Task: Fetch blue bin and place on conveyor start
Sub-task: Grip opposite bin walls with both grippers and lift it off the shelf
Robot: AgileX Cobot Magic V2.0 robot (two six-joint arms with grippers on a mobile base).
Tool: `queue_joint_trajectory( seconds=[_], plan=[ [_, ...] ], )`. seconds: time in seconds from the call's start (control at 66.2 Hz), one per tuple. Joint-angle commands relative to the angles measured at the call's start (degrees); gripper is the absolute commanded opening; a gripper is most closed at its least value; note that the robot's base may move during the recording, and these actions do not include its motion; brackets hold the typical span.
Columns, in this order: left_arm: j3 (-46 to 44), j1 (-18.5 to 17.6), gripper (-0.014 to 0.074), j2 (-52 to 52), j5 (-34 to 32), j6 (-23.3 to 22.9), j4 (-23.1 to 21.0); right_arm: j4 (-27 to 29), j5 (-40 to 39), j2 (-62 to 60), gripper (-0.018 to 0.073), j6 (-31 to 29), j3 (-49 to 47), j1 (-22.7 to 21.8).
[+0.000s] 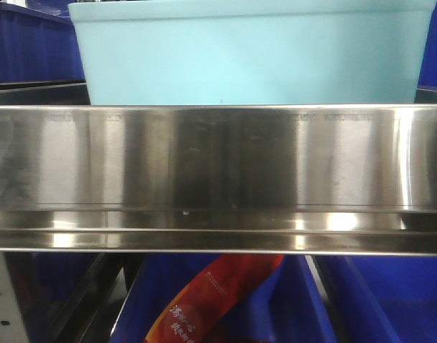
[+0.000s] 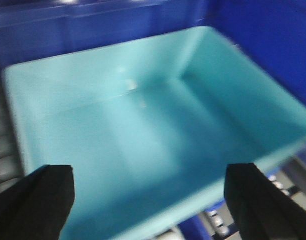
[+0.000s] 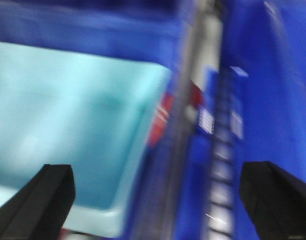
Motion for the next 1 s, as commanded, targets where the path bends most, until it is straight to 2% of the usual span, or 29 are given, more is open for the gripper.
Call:
queue_joint_trajectory(
  seconds=[0.0,0.106,0.212,0.272,0.393,0.605,0.982],
  plan=[
    [-6.1,2.4,0.0508,4.6,5.8,-1.1,0.9,-5.8,5.7,4.6,0.057,4.9,-6.0,-0.1],
    [-10.2,3.5,0.0508,9.2,9.0,-1.1,2.5,-4.3,8.7,10.0,0.057,5.0,-10.8,-0.1],
    [-11.9,3.5,0.0508,12.6,11.6,-4.3,8.5,-1.7,8.8,14.4,0.057,5.0,-13.8,0.0],
    [-11.9,3.5,0.0508,14.2,11.6,-4.9,9.8,-0.9,8.8,17.3,0.057,5.0,-14.9,0.0],
    [-11.9,3.6,0.0508,16.3,11.6,-4.9,9.8,0.9,8.5,21.5,0.057,5.0,-15.7,0.3],
    [-11.9,6.4,0.0508,19.1,11.1,-5.0,9.0,0.9,6.3,27.6,0.057,5.0,-15.7,3.4],
    [-11.9,10.3,0.0508,23.5,10.0,-5.0,3.0,0.9,3.7,35.1,0.057,5.0,-15.7,3.8]
  ],
)
